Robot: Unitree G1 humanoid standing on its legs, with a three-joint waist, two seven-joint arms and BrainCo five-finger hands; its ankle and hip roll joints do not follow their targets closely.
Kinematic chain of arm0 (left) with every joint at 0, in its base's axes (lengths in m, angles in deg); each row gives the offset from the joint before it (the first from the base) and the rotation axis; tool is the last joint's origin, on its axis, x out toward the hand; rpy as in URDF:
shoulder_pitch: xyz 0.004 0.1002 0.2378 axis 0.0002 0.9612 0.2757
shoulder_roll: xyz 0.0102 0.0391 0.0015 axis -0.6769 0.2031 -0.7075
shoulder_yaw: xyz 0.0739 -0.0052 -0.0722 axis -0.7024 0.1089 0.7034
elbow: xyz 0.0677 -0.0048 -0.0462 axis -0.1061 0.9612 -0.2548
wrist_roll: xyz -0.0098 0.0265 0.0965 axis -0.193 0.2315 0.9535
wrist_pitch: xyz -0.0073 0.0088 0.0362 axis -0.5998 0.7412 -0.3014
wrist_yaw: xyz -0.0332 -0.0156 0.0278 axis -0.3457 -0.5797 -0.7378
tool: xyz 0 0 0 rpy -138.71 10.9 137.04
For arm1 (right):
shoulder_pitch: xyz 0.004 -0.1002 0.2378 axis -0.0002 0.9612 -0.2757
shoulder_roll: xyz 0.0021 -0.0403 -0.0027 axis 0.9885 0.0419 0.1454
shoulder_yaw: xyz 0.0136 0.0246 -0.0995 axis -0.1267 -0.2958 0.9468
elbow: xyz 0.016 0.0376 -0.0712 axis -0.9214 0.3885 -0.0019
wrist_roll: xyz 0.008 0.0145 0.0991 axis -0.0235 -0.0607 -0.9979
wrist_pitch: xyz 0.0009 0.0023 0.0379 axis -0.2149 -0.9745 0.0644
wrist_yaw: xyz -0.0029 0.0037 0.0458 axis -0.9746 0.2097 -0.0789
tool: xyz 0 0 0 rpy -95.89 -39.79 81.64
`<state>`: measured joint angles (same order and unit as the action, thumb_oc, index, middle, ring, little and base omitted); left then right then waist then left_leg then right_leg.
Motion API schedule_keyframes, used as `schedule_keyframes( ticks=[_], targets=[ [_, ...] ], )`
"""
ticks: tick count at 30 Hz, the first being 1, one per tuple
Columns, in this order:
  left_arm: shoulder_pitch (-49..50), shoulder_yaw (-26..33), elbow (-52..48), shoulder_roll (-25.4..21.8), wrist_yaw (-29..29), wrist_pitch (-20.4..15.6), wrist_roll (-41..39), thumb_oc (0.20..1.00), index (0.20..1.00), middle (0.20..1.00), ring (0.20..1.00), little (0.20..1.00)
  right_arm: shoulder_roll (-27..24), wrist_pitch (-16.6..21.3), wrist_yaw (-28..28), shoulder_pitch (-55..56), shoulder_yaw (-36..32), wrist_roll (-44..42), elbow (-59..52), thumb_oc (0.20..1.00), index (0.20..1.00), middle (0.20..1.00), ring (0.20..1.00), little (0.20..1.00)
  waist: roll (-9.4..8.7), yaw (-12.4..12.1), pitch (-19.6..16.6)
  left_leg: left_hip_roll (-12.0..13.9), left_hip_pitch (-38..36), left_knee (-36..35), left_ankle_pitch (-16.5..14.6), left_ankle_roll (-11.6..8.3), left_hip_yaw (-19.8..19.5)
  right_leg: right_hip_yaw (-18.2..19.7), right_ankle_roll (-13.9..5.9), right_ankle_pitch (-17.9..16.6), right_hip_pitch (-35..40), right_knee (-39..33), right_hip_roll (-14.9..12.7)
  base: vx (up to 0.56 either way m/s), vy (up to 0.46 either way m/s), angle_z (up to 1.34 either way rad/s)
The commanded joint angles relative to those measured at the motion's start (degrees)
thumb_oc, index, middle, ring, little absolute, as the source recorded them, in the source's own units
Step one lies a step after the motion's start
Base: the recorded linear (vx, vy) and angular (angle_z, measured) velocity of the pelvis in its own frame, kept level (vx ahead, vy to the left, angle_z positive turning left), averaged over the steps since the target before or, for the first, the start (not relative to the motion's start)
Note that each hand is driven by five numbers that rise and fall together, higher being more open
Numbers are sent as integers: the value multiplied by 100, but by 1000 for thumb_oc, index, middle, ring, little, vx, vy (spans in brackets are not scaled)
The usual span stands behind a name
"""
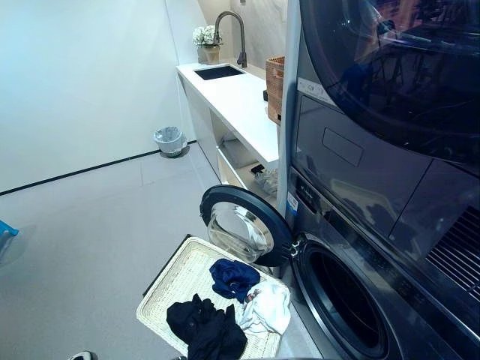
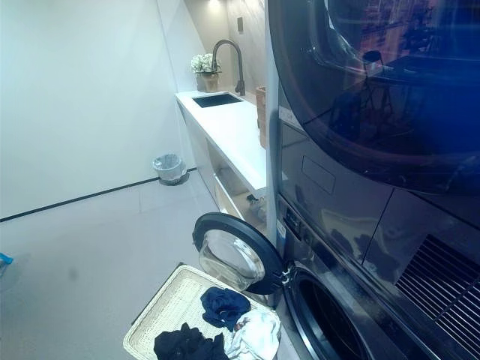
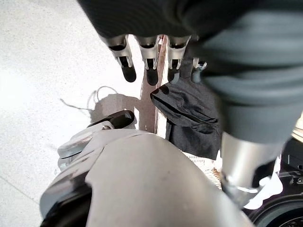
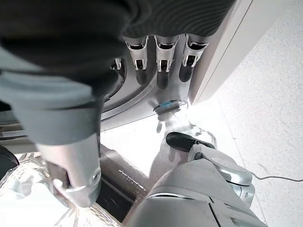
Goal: Put the clothes into the washing machine.
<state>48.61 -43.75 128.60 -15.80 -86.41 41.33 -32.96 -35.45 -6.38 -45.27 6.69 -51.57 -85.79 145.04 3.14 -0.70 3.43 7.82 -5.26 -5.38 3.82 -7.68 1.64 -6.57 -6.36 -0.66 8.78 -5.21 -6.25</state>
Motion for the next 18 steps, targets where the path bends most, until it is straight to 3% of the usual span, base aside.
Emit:
schedule_keyframes(
  ticks=[1, 4, 18],
  targets=[
    [-548, -27, 247, -35, 59, -129, -100, 1000, 1000, 1000, 1000, 1000, 199, 1, 20, -512, 38, -28, 215, 1000, 1000, 1000, 1000, 1000, -276, -21, 244, -162, -288, 38, -385, 228, 333, 26, -193, -143, -178, 111, -335, 0, 0, 0],
    [-521, 37, 223, -53, 71, -318, -225, 1000, 1000, 1000, 1000, 1000, 188, -6, 27, -497, 30, -35, 197, 1000, 1000, 1000, 1000, 1000, -282, -31, 254, -154, -294, 38, -387, 224, 335, 21, -194, -137, -173, 118, -332, 0, 0, 0],
    [-524, 84, 213, -59, -79, -202, -377, 1000, 1000, 1000, 1000, 1000, 209, 80, 13, -477, 14, -47, 263, 1000, 1000, 1000, 1000, 1000, -260, -28, 262, -179, -304, 38, -390, 245, 304, 33, -171, -118, -161, 133, -318, 0, 0, 0]
  ],
)
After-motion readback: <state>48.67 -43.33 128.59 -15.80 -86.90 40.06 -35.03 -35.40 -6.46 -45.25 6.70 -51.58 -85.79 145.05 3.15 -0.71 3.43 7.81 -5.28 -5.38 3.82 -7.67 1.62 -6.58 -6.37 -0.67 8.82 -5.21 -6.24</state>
